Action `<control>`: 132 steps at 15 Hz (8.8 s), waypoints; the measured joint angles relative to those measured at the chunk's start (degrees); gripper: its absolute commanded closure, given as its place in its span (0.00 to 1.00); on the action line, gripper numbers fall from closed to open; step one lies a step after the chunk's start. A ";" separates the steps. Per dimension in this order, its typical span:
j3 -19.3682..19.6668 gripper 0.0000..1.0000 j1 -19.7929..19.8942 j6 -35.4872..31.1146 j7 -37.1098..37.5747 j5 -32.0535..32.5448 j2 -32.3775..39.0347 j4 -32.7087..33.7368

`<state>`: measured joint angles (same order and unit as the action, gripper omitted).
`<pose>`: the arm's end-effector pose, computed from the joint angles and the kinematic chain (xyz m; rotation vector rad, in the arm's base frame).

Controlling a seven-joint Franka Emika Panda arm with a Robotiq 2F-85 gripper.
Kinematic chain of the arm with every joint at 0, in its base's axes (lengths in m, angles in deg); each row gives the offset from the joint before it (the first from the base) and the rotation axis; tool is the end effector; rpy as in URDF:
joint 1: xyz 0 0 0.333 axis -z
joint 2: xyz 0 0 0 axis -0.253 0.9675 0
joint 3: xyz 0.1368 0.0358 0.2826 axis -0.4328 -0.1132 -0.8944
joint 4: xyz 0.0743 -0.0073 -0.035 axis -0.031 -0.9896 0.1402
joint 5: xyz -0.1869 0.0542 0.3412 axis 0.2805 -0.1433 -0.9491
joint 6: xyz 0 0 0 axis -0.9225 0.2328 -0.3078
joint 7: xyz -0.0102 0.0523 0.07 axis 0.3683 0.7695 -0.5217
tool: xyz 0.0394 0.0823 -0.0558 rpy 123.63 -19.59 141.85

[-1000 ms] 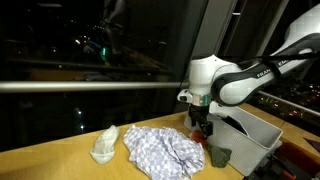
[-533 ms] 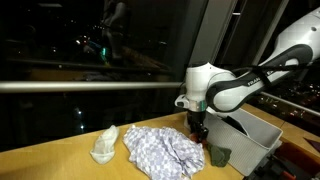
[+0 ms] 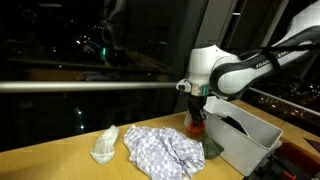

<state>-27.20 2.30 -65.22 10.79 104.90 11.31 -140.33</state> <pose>0.6198 0.2145 0.1964 2.2875 1.7235 -0.2740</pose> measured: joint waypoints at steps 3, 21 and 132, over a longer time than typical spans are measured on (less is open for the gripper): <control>-0.04 0.98 -0.65 0.03 3.00 0.19 -8.17 -2.42; 6.26 0.38 8.86 -4.58 9.18 -0.02 -45.58 -32.63; 12.47 0.98 13.66 10.27 14.04 -10.64 -56.11 -12.46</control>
<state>-14.72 15.96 -54.95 24.83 94.26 -44.80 -152.79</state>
